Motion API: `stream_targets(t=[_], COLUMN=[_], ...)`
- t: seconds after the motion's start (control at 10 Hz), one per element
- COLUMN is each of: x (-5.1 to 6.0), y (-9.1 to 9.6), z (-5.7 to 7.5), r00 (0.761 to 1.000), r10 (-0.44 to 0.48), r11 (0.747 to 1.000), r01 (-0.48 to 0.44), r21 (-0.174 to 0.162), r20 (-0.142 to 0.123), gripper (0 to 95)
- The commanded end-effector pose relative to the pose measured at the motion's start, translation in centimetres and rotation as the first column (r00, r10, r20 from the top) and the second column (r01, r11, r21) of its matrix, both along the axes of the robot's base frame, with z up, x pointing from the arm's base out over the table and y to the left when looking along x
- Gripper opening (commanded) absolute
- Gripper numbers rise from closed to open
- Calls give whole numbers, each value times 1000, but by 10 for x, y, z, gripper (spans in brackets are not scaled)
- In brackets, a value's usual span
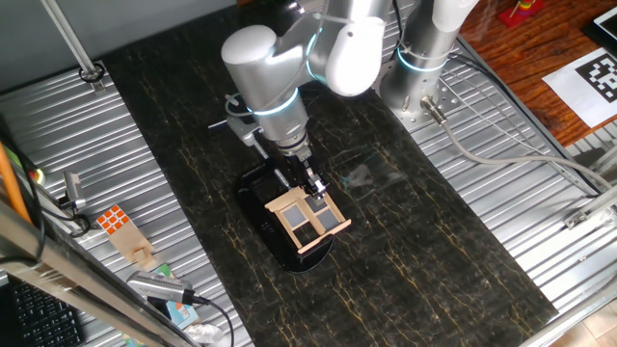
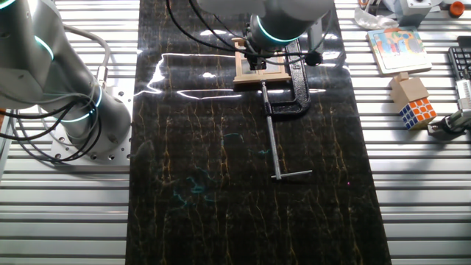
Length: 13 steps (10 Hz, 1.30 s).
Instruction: Open a sliding window
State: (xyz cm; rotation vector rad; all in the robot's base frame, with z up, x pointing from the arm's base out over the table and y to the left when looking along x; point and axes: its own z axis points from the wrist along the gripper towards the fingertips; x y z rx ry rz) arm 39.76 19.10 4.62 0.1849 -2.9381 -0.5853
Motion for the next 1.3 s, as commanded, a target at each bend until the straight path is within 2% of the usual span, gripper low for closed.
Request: stream_targets(t=[0.1, 0.3, 0.5, 0.7, 1.0, 1.3], x=[0, 0, 0, 0, 0, 0], y=[-1, -1, -1, -1, -1, -1], z=[1, 1, 1, 1, 1, 1], r00=[1000, 1000, 1000, 999, 999, 999], r10=[-2, -4, -4, 28, 25, 34], r11=[1000, 1000, 1000, 996, 995, 996], r01=[2, 4, 4, -31, -27, -36], r21=[-4, 1, -11, -89, -96, -87], r20=[6, 5, -19, -32, -27, -21], gripper=[0, 0, 0, 0, 0, 0])
